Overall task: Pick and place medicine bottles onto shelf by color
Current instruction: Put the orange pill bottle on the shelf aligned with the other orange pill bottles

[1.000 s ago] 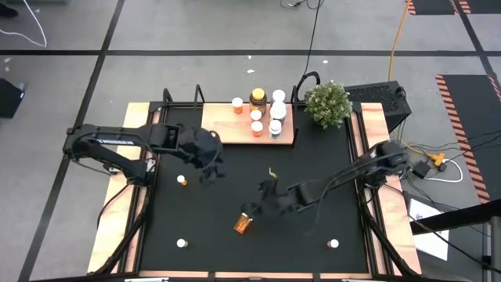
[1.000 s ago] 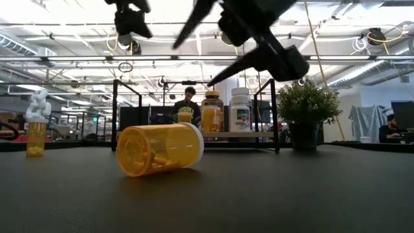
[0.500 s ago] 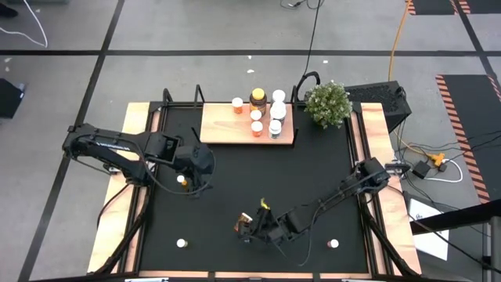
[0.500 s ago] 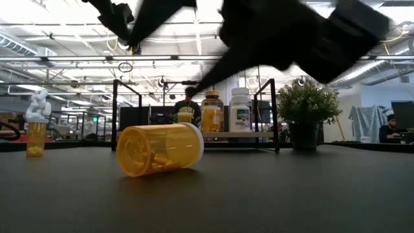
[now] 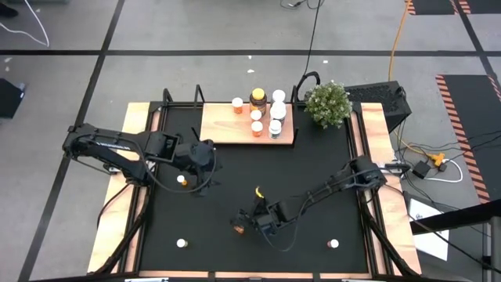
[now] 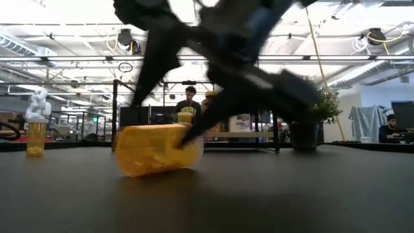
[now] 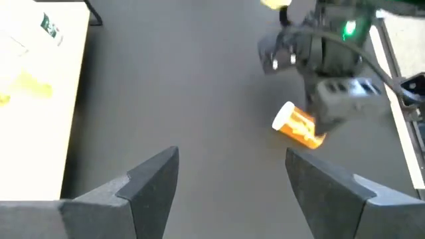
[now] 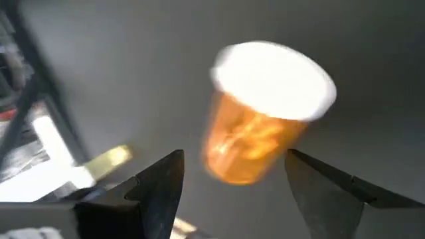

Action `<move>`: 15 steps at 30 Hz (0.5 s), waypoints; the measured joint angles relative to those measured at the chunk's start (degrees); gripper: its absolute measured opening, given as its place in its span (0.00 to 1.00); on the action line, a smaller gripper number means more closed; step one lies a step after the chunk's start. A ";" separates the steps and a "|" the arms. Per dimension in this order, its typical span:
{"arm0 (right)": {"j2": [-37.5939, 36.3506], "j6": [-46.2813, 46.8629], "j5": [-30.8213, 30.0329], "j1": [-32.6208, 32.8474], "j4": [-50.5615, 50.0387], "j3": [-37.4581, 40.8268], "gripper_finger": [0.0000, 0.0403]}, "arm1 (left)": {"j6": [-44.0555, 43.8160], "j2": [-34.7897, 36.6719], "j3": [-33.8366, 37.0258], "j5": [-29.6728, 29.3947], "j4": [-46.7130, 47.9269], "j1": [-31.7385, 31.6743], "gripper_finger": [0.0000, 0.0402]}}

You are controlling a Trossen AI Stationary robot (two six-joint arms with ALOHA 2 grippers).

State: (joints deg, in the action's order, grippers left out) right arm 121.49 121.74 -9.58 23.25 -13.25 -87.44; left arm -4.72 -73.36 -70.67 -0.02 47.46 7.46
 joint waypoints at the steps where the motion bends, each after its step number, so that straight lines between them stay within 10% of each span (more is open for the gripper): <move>1: 0.38 -0.05 0.63 -0.56 0.81 -0.18 0.63 | 0.10 0.00 0.00 -0.04 0.12 -0.13 0.69; 15: 2.52 -6.84 5.26 -4.62 -0.65 -0.26 0.52 | -0.50 0.00 0.00 -0.35 2.69 -0.49 0.69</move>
State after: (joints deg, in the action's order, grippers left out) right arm 124.01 114.89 -4.31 18.63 -13.91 -87.69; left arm -5.23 -73.36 -70.67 -0.37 50.15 6.97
